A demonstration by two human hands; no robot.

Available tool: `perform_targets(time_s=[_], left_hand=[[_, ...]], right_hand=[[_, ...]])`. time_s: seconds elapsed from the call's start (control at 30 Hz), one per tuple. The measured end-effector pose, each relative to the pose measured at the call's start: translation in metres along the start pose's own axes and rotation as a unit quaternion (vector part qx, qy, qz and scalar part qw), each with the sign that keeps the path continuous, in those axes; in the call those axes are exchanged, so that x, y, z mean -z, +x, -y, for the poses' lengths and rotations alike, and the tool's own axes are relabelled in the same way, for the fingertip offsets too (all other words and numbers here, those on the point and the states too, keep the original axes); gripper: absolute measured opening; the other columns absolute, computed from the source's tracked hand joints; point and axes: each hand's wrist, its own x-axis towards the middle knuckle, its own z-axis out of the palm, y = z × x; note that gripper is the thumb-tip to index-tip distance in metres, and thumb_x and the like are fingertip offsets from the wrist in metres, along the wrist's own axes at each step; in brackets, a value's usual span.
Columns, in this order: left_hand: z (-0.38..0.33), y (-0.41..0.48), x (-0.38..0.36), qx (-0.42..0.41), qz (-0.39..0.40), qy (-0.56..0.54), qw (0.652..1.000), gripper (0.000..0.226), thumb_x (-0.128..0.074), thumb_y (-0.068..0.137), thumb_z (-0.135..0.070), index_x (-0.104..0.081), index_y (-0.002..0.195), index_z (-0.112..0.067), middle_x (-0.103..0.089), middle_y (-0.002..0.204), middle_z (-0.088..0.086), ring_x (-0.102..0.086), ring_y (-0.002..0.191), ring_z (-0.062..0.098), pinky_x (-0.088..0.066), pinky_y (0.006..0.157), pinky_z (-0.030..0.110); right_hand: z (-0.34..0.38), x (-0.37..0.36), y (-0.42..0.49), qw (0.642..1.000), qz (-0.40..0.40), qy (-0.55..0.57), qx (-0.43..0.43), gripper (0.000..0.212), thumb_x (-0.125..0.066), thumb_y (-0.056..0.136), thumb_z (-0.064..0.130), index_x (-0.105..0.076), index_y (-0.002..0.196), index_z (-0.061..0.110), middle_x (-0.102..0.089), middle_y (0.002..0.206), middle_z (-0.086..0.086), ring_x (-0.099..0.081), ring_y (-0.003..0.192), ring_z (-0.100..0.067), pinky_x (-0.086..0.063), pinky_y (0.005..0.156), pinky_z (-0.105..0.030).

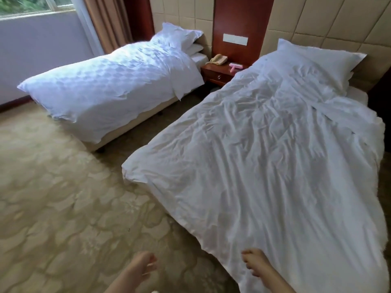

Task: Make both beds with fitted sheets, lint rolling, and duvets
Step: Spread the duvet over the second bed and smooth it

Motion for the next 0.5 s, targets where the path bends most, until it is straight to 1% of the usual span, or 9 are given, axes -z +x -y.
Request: perform_targets(time_s=[0.1,0.17,0.23,0.3,0.33,0.4,0.43,0.47,0.5], left_hand=[[-0.034,0.038,0.061,0.003,0.035,0.027,0.999,0.026,-0.044,0.097,-0.011,-0.053,0.072,-0.011,-0.055,0.067,0.002,-0.054,0.058,0.016,-0.023,0.056,0.023],[-0.059,0.059,0.097,0.007,0.052,0.032,0.998,0.026,-0.044,0.098,-0.015,-0.055,0.075,-0.011,-0.057,0.066,0.000,-0.055,0.055,0.014,-0.024,0.054,0.024],[-0.085,0.078,0.127,0.010,0.049,0.024,0.998,0.022,-0.043,0.098,-0.017,-0.056,0.081,-0.010,-0.060,0.076,0.001,-0.056,0.064,0.016,-0.027,0.055,0.025],[-0.108,0.097,0.150,0.020,0.038,0.023,0.999,0.018,-0.043,0.098,-0.018,-0.056,0.087,-0.012,-0.060,0.082,0.002,-0.057,0.069,0.016,-0.029,0.058,0.025],[-0.116,0.109,0.159,0.024,0.036,0.022,0.999,0.018,-0.042,0.099,-0.019,-0.055,0.087,-0.014,-0.061,0.083,0.001,-0.057,0.070,0.016,-0.029,0.059,0.024],[-0.137,0.127,0.171,0.028,0.045,0.008,0.999,0.017,-0.041,0.098,-0.019,-0.054,0.087,-0.015,-0.061,0.084,0.001,-0.057,0.069,0.017,-0.029,0.060,0.025],[-0.148,0.140,0.172,0.032,0.045,-0.002,0.998,0.017,-0.041,0.098,-0.019,-0.053,0.088,-0.014,-0.061,0.084,0.002,-0.057,0.069,0.018,-0.030,0.061,0.026],[-0.157,0.160,0.173,0.039,0.048,-0.014,0.998,0.017,-0.041,0.098,-0.020,-0.053,0.088,-0.014,-0.061,0.084,0.003,-0.057,0.069,0.019,-0.031,0.062,0.026],[-0.170,0.176,0.171,0.045,0.044,-0.025,0.998,0.018,-0.040,0.098,-0.022,-0.053,0.089,-0.013,-0.061,0.084,0.003,-0.057,0.070,0.020,-0.032,0.061,0.026]], right_hand=[[0.070,-0.050,0.003,1.000,0.025,-0.014,0.006,0.012,-0.051,0.087,0.009,-0.059,0.084,0.016,-0.054,0.072,-0.004,-0.047,0.058,-0.016,-0.031,0.044,-0.020],[0.112,-0.079,0.003,0.999,0.034,-0.032,0.021,0.010,-0.050,0.087,0.009,-0.059,0.089,0.013,-0.051,0.070,-0.003,-0.045,0.057,-0.014,-0.031,0.045,-0.020],[0.145,-0.105,0.015,0.999,0.038,-0.027,0.023,0.014,-0.053,0.087,0.010,-0.065,0.095,0.009,-0.050,0.068,-0.003,-0.043,0.057,-0.015,-0.032,0.049,-0.023],[0.172,-0.129,0.021,0.998,0.046,-0.019,0.025,0.022,-0.055,0.087,0.010,-0.067,0.104,0.002,-0.051,0.067,-0.004,-0.045,0.057,-0.015,-0.032,0.048,-0.022],[0.184,-0.140,0.023,0.998,0.057,-0.006,0.017,0.019,-0.055,0.087,0.009,-0.067,0.101,0.005,-0.052,0.067,-0.003,-0.047,0.057,-0.014,-0.032,0.046,-0.021],[0.207,-0.162,0.037,0.997,0.065,0.027,-0.012,0.014,-0.054,0.085,0.005,-0.065,0.086,0.013,-0.051,0.061,-0.001,-0.047,0.051,-0.013,-0.032,0.041,-0.021],[0.218,-0.168,0.043,0.997,0.057,0.043,-0.008,0.013,-0.053,0.082,0.005,-0.062,0.078,0.014,-0.049,0.056,0.000,-0.044,0.047,-0.013,-0.029,0.040,-0.020],[0.227,-0.178,0.058,0.996,0.055,0.066,-0.027,0.012,-0.055,0.080,0.006,-0.059,0.071,0.013,-0.047,0.053,0.001,-0.043,0.043,-0.012,-0.027,0.040,-0.019],[0.239,-0.186,0.068,0.995,0.051,0.073,-0.035,0.011,-0.057,0.078,0.009,-0.057,0.068,0.013,-0.046,0.051,0.001,-0.041,0.041,-0.012,-0.026,0.040,-0.019]])
